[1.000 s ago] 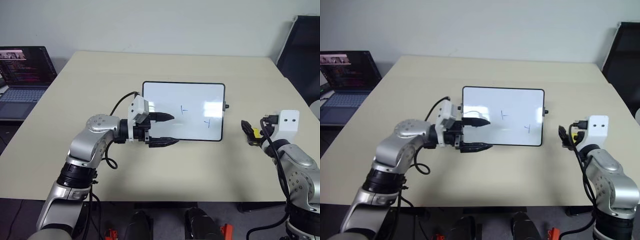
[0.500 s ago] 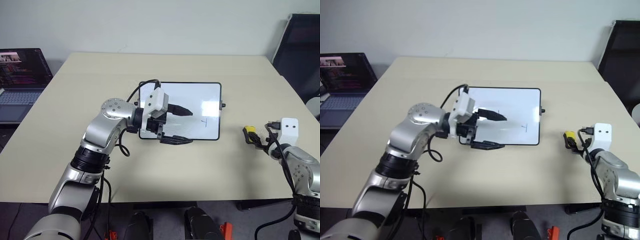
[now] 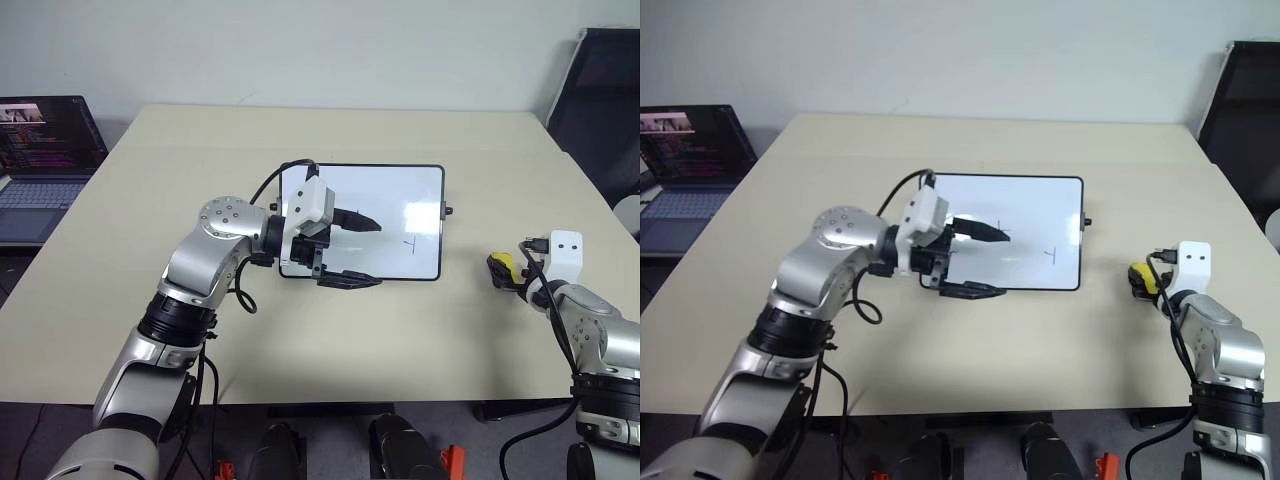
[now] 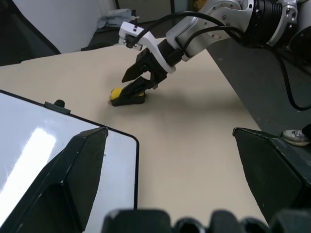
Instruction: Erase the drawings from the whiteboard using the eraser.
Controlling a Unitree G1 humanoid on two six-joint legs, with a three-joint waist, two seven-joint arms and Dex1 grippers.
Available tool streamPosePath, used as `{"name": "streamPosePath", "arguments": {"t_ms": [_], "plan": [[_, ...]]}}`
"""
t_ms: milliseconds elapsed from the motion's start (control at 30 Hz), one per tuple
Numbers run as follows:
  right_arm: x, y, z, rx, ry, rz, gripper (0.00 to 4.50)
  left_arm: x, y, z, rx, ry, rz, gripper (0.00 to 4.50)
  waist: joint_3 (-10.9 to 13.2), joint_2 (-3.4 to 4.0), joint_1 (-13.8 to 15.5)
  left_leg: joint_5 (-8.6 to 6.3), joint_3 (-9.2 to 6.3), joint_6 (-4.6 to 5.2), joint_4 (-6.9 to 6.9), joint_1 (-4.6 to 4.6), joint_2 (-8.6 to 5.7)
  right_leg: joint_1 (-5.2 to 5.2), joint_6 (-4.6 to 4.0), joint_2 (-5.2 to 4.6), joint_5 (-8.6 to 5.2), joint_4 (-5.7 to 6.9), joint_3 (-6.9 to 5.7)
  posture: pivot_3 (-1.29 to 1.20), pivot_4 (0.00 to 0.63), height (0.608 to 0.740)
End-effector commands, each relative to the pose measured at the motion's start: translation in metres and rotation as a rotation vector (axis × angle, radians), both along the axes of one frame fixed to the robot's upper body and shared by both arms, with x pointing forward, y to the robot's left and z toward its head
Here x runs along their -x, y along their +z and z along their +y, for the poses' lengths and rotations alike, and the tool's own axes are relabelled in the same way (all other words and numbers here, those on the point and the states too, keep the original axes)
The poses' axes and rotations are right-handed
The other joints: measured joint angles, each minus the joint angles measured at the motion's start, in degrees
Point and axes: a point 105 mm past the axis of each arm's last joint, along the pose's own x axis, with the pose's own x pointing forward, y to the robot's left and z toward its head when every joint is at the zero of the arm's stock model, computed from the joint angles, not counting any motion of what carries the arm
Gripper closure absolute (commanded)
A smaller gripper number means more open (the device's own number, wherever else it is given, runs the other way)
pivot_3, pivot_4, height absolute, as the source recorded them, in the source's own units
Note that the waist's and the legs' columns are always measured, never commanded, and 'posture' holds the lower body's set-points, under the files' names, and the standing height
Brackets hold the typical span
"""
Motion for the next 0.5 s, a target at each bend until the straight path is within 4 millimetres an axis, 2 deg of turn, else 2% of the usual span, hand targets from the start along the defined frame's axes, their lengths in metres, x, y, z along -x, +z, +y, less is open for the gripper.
{"name": "streamPosePath", "arguments": {"t_ms": [33,67,167,400,500], "plan": [[-0.004,0.009,0.003,0.029,0.016,-0.033,0.01,0.001,0.009,0.003,0.011,0.005,-0.039,0.0,0.0,0.0,-0.01,0.0,0.0,0.0,0.0,0.0,0.0,0.0,0.0,0.0,0.0,0.0,0.0,0.0,0.15,0.74],[-0.004,0.008,0.004,0.033,0.016,-0.03,0.01,0.001,0.009,0.004,0.01,0.007,-0.038,0.0,0.0,0.0,-0.01,0.0,0.0,0.0,0.0,0.0,0.0,0.0,0.0,0.0,0.0,0.01,0.0,0.0,0.15,0.74],[-0.005,0.006,0.007,0.048,0.026,-0.018,0.61,0.0,0.007,0.005,0.005,0.014,-0.036,0.0,0.0,0.0,-0.01,0.0,0.0,0.0,0.01,0.0,0.0,0.0,0.0,0.0,0.0,0.01,0.0,0.0,0.15,0.74],[-0.004,0.008,0.008,0.05,0.025,-0.026,3.11,-0.004,0.003,0.014,-0.008,0.051,-0.038,0.0,0.0,0.0,0.0,0.0,0.0,0.0,0.0,0.0,0.0,0.0,0.0,0.0,0.0,0.0,0.0,0.0,0.15,0.74],[-0.001,0.011,0.009,0.051,0.031,-0.038,3.23,-0.007,0.004,0.021,0.01,0.099,-0.028,0.0,0.0,0.0,0.0,0.0,0.0,0.0,0.01,0.0,0.0,0.0,0.0,0.0,0.0,0.0,0.0,0.0,0.15,0.74]]}}
